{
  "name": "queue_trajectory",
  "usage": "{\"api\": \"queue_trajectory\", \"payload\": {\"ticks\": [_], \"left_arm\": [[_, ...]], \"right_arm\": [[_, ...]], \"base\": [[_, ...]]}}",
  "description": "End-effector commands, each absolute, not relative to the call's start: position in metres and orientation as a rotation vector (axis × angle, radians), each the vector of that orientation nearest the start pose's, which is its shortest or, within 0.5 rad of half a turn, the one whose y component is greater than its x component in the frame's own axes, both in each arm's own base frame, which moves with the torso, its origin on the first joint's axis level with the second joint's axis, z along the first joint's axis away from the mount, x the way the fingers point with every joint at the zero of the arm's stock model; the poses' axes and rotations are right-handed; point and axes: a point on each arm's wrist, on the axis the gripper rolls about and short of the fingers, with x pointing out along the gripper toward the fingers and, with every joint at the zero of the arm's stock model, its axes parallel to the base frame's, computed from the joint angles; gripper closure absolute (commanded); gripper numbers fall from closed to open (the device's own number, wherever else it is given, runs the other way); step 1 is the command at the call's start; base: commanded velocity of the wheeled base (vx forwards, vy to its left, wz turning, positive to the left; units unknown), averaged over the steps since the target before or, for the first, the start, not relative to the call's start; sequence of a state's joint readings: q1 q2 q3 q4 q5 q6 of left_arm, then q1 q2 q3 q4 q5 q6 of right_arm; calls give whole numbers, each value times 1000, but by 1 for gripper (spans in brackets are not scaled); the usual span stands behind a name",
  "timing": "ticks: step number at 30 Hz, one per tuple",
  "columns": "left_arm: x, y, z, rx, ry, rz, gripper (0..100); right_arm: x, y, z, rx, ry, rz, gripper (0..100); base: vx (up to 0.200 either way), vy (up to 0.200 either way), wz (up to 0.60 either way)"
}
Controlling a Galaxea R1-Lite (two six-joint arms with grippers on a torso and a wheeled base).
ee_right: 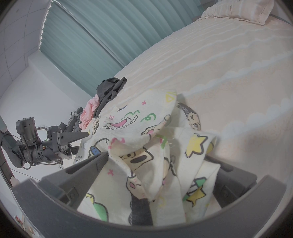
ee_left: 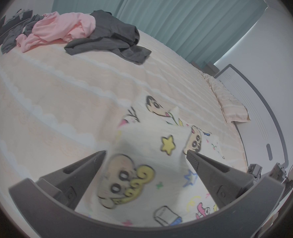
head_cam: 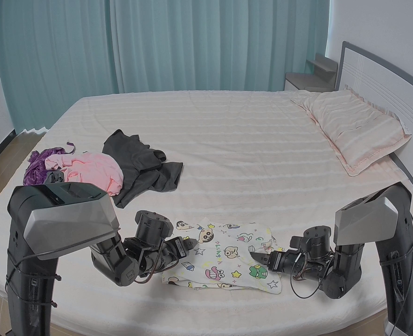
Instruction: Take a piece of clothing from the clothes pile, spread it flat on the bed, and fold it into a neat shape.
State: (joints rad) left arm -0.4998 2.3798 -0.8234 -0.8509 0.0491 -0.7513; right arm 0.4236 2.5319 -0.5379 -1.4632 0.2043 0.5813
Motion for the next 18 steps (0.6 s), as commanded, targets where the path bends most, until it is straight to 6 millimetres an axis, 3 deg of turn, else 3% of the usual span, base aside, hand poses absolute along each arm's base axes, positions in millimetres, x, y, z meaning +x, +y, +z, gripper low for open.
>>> {"api": "queue_trajectory", "payload": {"ticks": [1, 6, 12, 15, 18], "left_arm": [[326, -187, -35, -512, 808, -175, 0], [326, -187, -35, -516, 810, -175, 0], [326, -187, -35, -515, 811, -174, 0], [325, -187, -36, -516, 811, -175, 0], [325, -186, -36, -517, 811, -174, 0]], "right_arm": [[301, 140, -70, 494, 687, 441, 0], [308, 127, -69, 515, 669, 389, 0], [314, 90, -61, 568, 632, 283, 0], [313, 89, -54, 619, 610, 278, 0], [307, 101, -50, 623, 619, 320, 0]], "base": [[0, 0, 0], [0, 0, 0], [0, 0, 0], [0, 0, 0], [0, 0, 0]]}}
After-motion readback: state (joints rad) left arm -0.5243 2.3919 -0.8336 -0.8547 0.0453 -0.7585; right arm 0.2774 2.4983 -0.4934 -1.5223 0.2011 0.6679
